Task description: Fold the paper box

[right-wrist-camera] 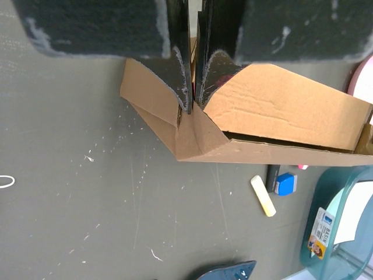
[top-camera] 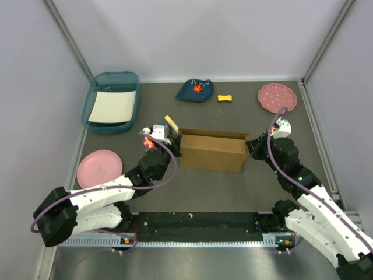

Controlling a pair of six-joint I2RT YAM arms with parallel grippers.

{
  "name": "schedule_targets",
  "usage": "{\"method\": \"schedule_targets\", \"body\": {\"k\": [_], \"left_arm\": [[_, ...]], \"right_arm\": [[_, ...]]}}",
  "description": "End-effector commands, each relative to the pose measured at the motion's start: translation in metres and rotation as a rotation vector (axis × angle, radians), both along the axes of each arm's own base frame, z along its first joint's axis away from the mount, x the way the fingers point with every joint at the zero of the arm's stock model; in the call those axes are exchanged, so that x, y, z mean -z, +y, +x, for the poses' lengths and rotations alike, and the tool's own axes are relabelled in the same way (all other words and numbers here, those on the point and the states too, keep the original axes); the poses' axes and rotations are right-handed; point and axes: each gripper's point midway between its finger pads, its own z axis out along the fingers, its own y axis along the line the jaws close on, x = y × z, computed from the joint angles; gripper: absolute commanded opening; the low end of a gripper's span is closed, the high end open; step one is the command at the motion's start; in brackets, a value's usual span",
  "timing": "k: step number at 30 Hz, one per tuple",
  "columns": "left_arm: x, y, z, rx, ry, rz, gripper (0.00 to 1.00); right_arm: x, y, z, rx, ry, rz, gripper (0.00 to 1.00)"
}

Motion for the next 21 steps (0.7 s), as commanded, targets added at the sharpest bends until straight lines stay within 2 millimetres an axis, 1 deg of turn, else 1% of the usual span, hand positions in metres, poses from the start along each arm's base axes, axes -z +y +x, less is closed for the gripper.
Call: {"method": "schedule_targets", "body": {"k": [1,4,5,8,10,11,12,14,15,16,17,18,20,21], "left_arm": [[0.085,0.017,-0.016,0.015,0.188,0.248,0.00],[0.082,0.015,-0.015,0.014,0.185,0.252,0.00],[0.081,0.015,-0.014,0.015,0.184,0.252,0.00],[0.076,0.014,-0.013,0.014,0.174,0.255,0.00],[0.074,0.014,-0.012,0.014,0.170,0.260,0.00],[0.074,0.014,-0.012,0.013,0.168,0.261,0.00],[0.073,0.014,-0.011,0.011,0.168,0.263,0.00],[0.072,0.015,-0.010,0.005,0.165,0.271,0.00],[0.072,0.015,-0.010,0.003,0.164,0.272,0.00],[0.071,0.015,-0.010,0.002,0.165,0.274,0.00],[0.070,0.015,-0.010,0.002,0.162,0.272,0.00],[0.070,0.015,-0.009,-0.001,0.164,0.275,0.00],[0.067,0.016,-0.008,-0.008,0.161,0.275,0.00],[0.067,0.017,-0.008,-0.012,0.161,0.279,0.00]], "right_arm": [[0.085,-0.013,-0.050,-0.026,0.352,-0.148,0.00],[0.091,-0.017,-0.051,0.003,0.391,-0.165,0.00],[0.090,-0.017,-0.050,0.007,0.390,-0.161,0.00],[0.077,-0.015,-0.047,0.022,0.351,-0.117,0.01],[0.055,-0.015,-0.042,0.034,0.280,-0.077,0.16],[0.046,-0.016,-0.040,0.041,0.251,-0.065,0.28],[0.028,-0.017,-0.036,0.054,0.206,-0.055,0.33],[0.006,-0.018,-0.032,0.055,0.154,-0.046,0.43],[-0.015,-0.018,-0.029,0.051,0.113,-0.043,0.46],[-0.026,-0.017,-0.027,0.048,0.095,-0.044,0.50],[-0.032,-0.016,-0.024,0.045,0.095,-0.055,0.51],[-0.055,-0.016,-0.021,0.037,0.054,-0.052,0.52],[-0.073,-0.015,-0.017,0.031,0.023,-0.056,0.52],[-0.093,-0.015,-0.014,0.031,-0.016,-0.059,0.52]]}}
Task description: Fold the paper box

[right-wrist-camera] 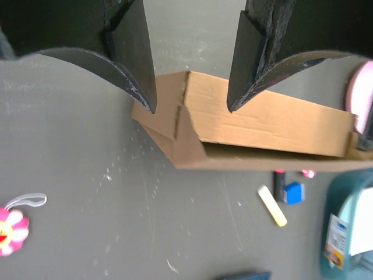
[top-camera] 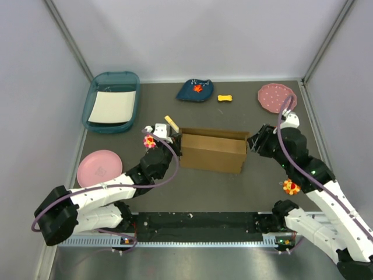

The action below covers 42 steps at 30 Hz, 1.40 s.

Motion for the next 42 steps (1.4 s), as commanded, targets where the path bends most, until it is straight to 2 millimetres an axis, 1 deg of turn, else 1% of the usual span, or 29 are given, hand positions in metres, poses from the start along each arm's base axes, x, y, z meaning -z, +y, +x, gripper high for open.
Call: {"method": "schedule_targets", "body": {"k": [1,3,6,7,8,11,15,20,22,27,33,35,36,37,38,39,40,41,42], "left_arm": [[0.067,0.018,-0.010,-0.013,0.158,0.254,0.00],[0.063,0.022,-0.007,-0.041,0.153,0.254,0.00],[0.050,0.023,-0.005,-0.053,0.129,0.244,0.12],[0.046,0.023,-0.005,-0.055,0.124,0.240,0.15],[0.042,0.025,-0.005,-0.059,0.120,0.239,0.20],[0.027,0.025,-0.004,-0.061,0.100,0.227,0.26],[0.011,0.028,-0.004,-0.075,0.075,0.216,0.32],[-0.011,0.029,-0.001,-0.082,0.032,0.198,0.35],[-0.023,0.028,0.000,-0.083,0.012,0.187,0.36],[-0.048,0.026,0.002,-0.077,-0.031,0.176,0.38],[-0.069,0.028,-0.001,-0.068,-0.056,0.157,0.40],[-0.077,0.031,-0.005,-0.064,-0.061,0.141,0.40],[-0.075,0.032,-0.008,-0.054,-0.052,0.149,0.40],[-0.082,0.037,-0.012,-0.055,-0.064,0.133,0.40],[-0.079,0.042,-0.014,-0.061,-0.061,0.134,0.40],[-0.079,0.047,-0.017,-0.077,-0.052,0.115,0.40],[-0.086,0.055,-0.023,-0.079,-0.069,0.079,0.40],[-0.082,0.059,-0.026,-0.082,-0.066,0.071,0.40],[-0.083,0.062,-0.029,-0.082,-0.063,0.039,0.37]], "right_arm": [[-0.069,-0.001,0.009,-0.015,-0.137,-0.026,0.53],[-0.089,-0.002,0.018,-0.006,-0.169,-0.048,0.53],[-0.098,0.002,0.027,-0.005,-0.175,-0.060,0.53],[-0.099,0.003,0.028,-0.006,-0.172,-0.060,0.54],[-0.098,0.004,0.029,-0.005,-0.167,-0.060,0.54],[-0.092,0.005,0.031,-0.005,-0.157,-0.060,0.54],[-0.087,0.005,0.033,0.001,-0.152,-0.068,0.54],[-0.086,0.002,0.036,0.013,-0.156,-0.082,0.55],[-0.085,0.002,0.036,0.015,-0.154,-0.086,0.55],[-0.079,0.003,0.038,0.013,-0.140,-0.096,0.56],[-0.079,0.002,0.039,0.019,-0.144,-0.094,0.56],[-0.080,0.000,0.040,0.026,-0.148,-0.100,0.57],[-0.080,-0.001,0.041,0.028,-0.147,-0.102,0.57],[-0.079,-0.003,0.043,0.037,-0.145,-0.105,0.57],[-0.078,-0.005,0.044,0.044,-0.141,-0.109,0.57],[-0.076,-0.012,0.048,0.068,-0.135,-0.111,0.57],[-0.074,-0.014,0.050,0.075,-0.130,-0.110,0.57],[-0.069,-0.016,0.055,0.079,-0.120,-0.101,0.57],[-0.067,-0.028,0.061,0.116,-0.114,-0.091,0.57]]}}
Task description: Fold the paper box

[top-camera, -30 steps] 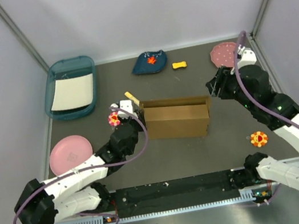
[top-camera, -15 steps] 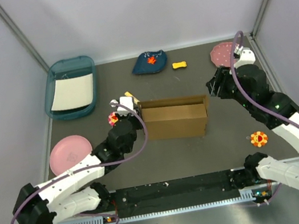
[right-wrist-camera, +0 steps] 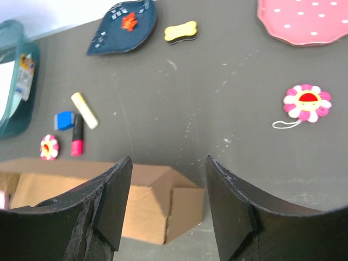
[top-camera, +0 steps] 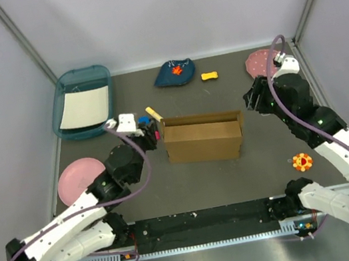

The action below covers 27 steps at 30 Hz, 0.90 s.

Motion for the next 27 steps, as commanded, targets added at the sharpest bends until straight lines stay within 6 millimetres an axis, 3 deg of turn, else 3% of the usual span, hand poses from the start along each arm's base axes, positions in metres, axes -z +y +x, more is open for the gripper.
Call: {"method": "schedule_targets", "body": {"k": [1,2,3,4,5,7,8,10,11,12,13,14,15,16,17,18,19,20,23,24,25,26,27], "left_arm": [[-0.019,0.018,-0.020,0.017,-0.031,-0.125,0.34],[-0.010,0.014,-0.025,0.055,-0.020,-0.131,0.30],[-0.008,0.008,-0.031,0.100,-0.017,-0.160,0.26],[-0.014,-0.004,-0.041,0.197,-0.037,-0.205,0.19],[0.000,-0.013,-0.047,0.246,-0.017,-0.221,0.17],[0.002,-0.030,-0.061,0.347,-0.031,-0.261,0.13],[0.019,-0.039,-0.069,0.401,-0.013,-0.250,0.11],[0.028,-0.053,-0.084,0.479,-0.008,-0.271,0.06],[0.034,-0.060,-0.091,0.517,-0.013,-0.297,0.05],[0.037,-0.066,-0.098,0.547,-0.016,-0.315,0.04],[0.045,-0.071,-0.101,0.562,-0.006,-0.312,0.04],[0.058,-0.074,-0.104,0.574,0.006,-0.298,0.04],[0.050,-0.079,-0.110,0.597,-0.026,-0.333,0.04],[0.062,-0.084,-0.111,0.600,-0.012,-0.310,0.04],[0.068,-0.086,-0.113,0.605,-0.020,-0.292,0.05],[0.062,-0.090,-0.118,0.616,-0.046,-0.318,0.05],[0.068,-0.094,-0.118,0.615,-0.045,-0.305,0.06],[0.075,-0.096,-0.120,0.620,-0.058,-0.278,0.07],[0.078,-0.102,-0.121,0.593,-0.110,-0.256,0.10],[0.091,-0.110,-0.124,0.600,-0.106,-0.212,0.11],[0.081,-0.109,-0.120,0.561,-0.148,-0.238,0.11],[0.080,-0.110,-0.119,0.543,-0.190,-0.197,0.11],[0.096,-0.117,-0.120,0.541,-0.184,-0.136,0.10]], "right_arm": [[0.006,-0.026,0.025,0.084,-0.006,0.032,0.56],[0.013,-0.021,0.028,0.051,0.023,0.074,0.56],[0.013,-0.030,0.038,0.073,0.018,0.104,0.54],[0.013,-0.028,0.042,0.061,0.030,0.131,0.52],[0.014,-0.018,0.051,0.010,0.058,0.153,0.50],[0.008,-0.009,0.062,-0.035,0.072,0.168,0.44],[-0.010,0.002,0.067,-0.091,0.056,0.191,0.43],[-0.001,0.012,0.082,-0.128,0.139,0.196,0.33],[-0.028,0.022,0.088,-0.187,0.107,0.213,0.30],[-0.011,0.028,0.103,-0.200,0.184,0.213,0.24],[-0.008,0.030,0.103,-0.212,0.235,0.204,0.19],[-0.032,0.036,0.109,-0.252,0.204,0.213,0.16],[-0.028,0.039,0.116,-0.267,0.232,0.211,0.14],[-0.014,0.042,0.128,-0.271,0.278,0.200,0.14],[-0.020,0.045,0.131,-0.289,0.290,0.201,0.14],[-0.018,0.048,0.135,-0.305,0.306,0.203,0.14],[-0.001,0.051,0.143,-0.314,0.360,0.201,0.14],[-0.009,0.054,0.143,-0.334,0.367,0.207,0.14],[-0.009,0.067,0.152,-0.398,0.402,0.232,0.14],[-0.002,0.070,0.145,-0.403,0.461,0.228,0.13],[-0.017,0.072,0.148,-0.415,0.433,0.212,0.12],[-0.002,0.071,0.152,-0.397,0.492,0.205,0.12],[0.000,0.071,0.146,-0.387,0.524,0.194,0.07]]}}
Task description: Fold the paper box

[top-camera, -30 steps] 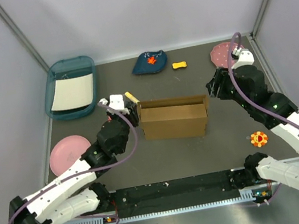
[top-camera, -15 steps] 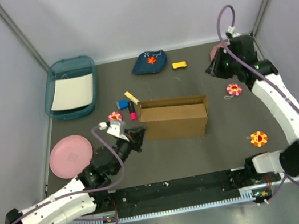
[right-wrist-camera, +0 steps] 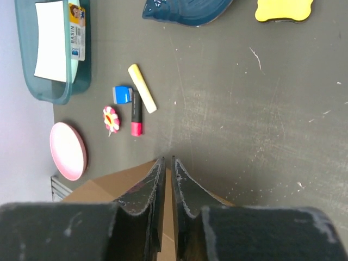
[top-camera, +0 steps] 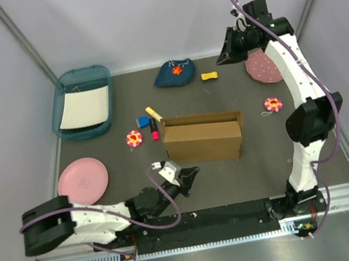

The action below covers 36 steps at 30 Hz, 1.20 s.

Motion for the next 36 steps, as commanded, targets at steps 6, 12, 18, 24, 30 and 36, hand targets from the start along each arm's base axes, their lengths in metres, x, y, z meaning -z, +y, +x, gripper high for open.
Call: {"method": "schedule_targets", "body": {"k": [6,12,18,24,30,36], "left_arm": [[-0.021,-0.009,0.026,-0.237,-0.247,-0.046,0.03],[-0.016,-0.025,0.036,-0.293,-0.262,0.001,0.01],[-0.027,-0.041,0.035,-0.267,-0.279,-0.028,0.01],[-0.033,-0.053,0.039,-0.276,-0.311,-0.019,0.00],[-0.028,-0.061,0.051,-0.308,-0.299,-0.017,0.00],[-0.032,-0.059,0.068,-0.352,-0.297,-0.030,0.00]], "right_arm": [[0.005,-0.003,-0.033,0.020,0.101,-0.189,0.00],[0.017,0.027,-0.045,-0.024,0.122,-0.267,0.00],[0.039,0.045,-0.045,-0.082,0.178,-0.269,0.01],[0.080,0.058,-0.063,-0.173,0.274,-0.339,0.01],[0.106,0.062,-0.086,-0.241,0.342,-0.390,0.01],[0.126,0.067,-0.109,-0.304,0.402,-0.416,0.01]]}}
